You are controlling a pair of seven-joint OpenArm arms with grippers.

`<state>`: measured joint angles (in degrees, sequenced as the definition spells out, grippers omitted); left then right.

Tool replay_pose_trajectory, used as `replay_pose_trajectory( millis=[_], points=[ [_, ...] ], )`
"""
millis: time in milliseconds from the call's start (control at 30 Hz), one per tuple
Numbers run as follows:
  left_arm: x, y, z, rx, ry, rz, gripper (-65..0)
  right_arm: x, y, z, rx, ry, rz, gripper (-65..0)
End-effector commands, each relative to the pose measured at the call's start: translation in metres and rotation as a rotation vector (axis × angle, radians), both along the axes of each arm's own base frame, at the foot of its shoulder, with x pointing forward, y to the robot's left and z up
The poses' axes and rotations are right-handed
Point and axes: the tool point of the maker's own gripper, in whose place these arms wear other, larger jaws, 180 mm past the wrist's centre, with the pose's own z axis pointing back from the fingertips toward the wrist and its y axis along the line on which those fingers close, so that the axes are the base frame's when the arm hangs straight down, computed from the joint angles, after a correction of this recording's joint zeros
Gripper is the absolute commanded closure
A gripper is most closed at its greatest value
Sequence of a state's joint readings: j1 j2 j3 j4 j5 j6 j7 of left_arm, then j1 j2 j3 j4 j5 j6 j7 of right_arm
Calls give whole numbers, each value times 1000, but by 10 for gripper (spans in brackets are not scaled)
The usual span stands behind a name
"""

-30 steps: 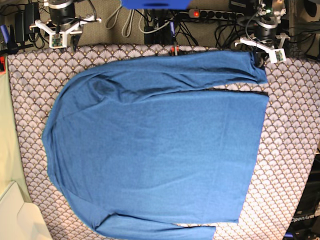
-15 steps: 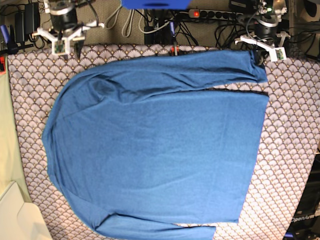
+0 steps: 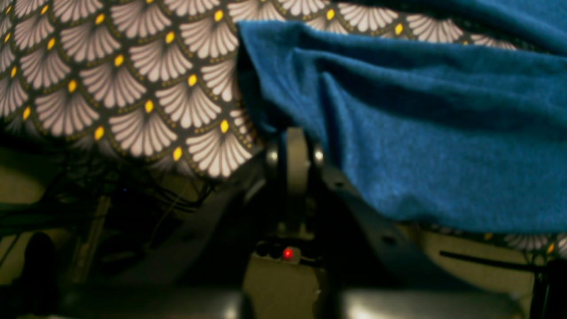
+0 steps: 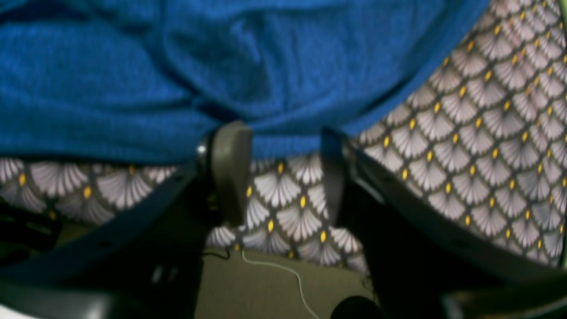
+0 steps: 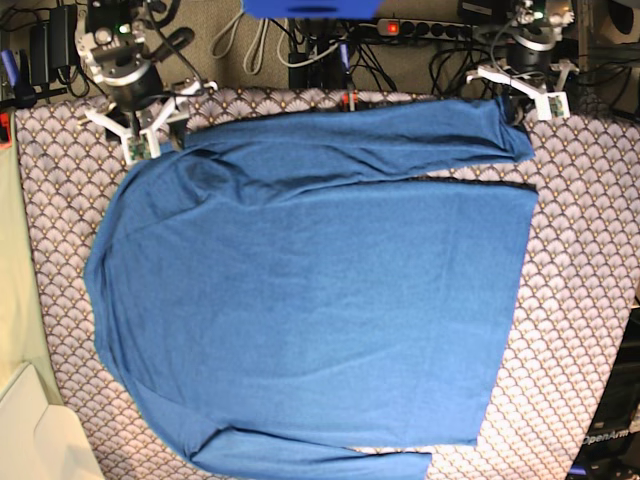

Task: Fold the T-shirt properly
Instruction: 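Grasp the shirt's shoulder corners with the left and right grippers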

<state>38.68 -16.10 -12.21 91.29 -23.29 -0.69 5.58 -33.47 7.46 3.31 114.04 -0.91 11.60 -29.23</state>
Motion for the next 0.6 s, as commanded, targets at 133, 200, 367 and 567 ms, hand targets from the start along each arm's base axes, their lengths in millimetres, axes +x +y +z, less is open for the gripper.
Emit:
replay_pose_trajectory(
  millis=[133, 200, 367, 567],
  points=[
    [-3, 2, 1, 8, 11, -12, -3, -2, -1, -8, 3, 12, 2, -355],
    [-3, 2, 1, 8, 11, -12, -3, -2, -4, -17, 4, 31, -4, -360],
    [-2, 2, 2, 11, 9, -12, -3, 0, -7, -35, 6, 67, -16, -360],
    [0, 2, 2, 11, 6, -12, -3, 11, -2, -32, 15, 45, -5, -360]
  ],
)
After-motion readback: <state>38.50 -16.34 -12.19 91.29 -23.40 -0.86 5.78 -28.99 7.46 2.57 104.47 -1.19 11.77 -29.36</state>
